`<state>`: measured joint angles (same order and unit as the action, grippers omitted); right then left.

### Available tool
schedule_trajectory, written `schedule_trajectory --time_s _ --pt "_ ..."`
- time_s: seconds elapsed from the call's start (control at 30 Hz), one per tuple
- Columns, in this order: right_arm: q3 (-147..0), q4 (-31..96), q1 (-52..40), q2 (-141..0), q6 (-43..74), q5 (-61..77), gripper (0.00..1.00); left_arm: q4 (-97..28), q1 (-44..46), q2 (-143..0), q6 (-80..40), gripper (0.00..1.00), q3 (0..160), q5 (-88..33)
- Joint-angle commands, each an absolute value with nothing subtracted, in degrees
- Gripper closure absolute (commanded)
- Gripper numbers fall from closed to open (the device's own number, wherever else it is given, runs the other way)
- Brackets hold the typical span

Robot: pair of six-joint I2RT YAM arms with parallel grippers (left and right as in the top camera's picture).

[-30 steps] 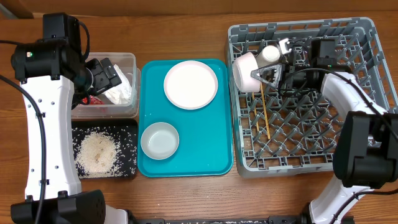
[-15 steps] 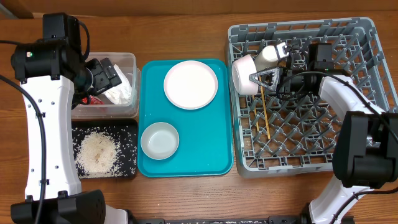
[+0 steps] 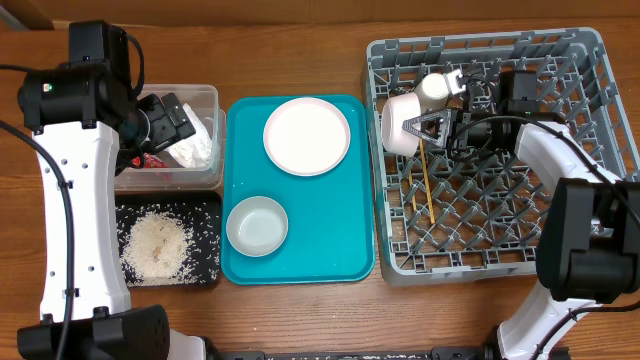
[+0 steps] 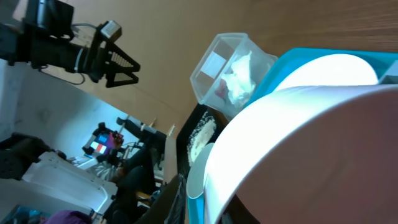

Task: Sort waste into correct bins and load items into the dishwasher
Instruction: 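Carry the small pink plate into the rack and stand it upright, then release the plate and withdraw the right gripper from the rack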

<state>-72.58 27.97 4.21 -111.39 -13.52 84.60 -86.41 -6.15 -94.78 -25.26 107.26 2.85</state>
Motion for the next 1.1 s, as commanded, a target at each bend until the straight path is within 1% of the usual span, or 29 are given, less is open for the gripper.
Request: schedule_trajectory --time_s 0.0,0.13,0.37,0.4,0.5,0.63,0.77,0.9,1.0,1.03,1.07 --pt "-72.03 27.73 4.95 -111.46 -13.21 83.61 0.83 -86.54 -6.35 -94.89 -24.40 0.00 107.35 3.40" --pt "-72.05 28.10 6.81 -111.46 -12.95 83.61 0.77 -86.54 -6.24 -94.89 -24.40 0.00 107.35 3.40" --pt "-72.05 28.34 12.51 -111.46 -11.68 83.55 0.75 -86.54 -6.26 -94.89 -24.40 0.00 107.35 3.40" --pt "-72.05 28.36 14.15 -111.46 -11.16 83.15 0.73 -86.52 -6.26 -94.89 -24.40 0.00 107.35 3.40" --pt "-72.05 28.34 16.51 -111.46 -9.87 81.14 0.72 -86.54 -6.20 -94.89 -24.40 0.00 107.35 3.40" --pt "-72.12 28.34 18.98 -111.39 -3.57 73.87 0.74 -86.52 -6.20 -94.89 -24.40 0.00 107.35 3.40" --pt "-72.93 28.82 20.29 -110.32 1.74 70.37 0.77 -86.52 -6.20 -94.89 -24.40 0.00 107.35 3.38" --pt "-75.61 32.36 20.25 -106.83 3.55 65.34 0.78 -86.52 -6.20 -94.89 -24.40 0.00 107.35 3.38" --pt "-78.54 38.26 19.07 -102.32 3.49 56.27 0.78 -86.52 -6.20 -94.91 -24.40 0.00 107.35 3.40" --pt "-80.53 42.48 17.45 -98.59 3.42 47.79 0.78 -86.54 -6.20 -94.91 -24.40 0.00 107.35 3.40" --pt "-81.36 44.18 16.27 -96.55 3.33 43.55 0.78 -86.54 -6.20 -94.91 -24.40 0.00 107.35 3.40"
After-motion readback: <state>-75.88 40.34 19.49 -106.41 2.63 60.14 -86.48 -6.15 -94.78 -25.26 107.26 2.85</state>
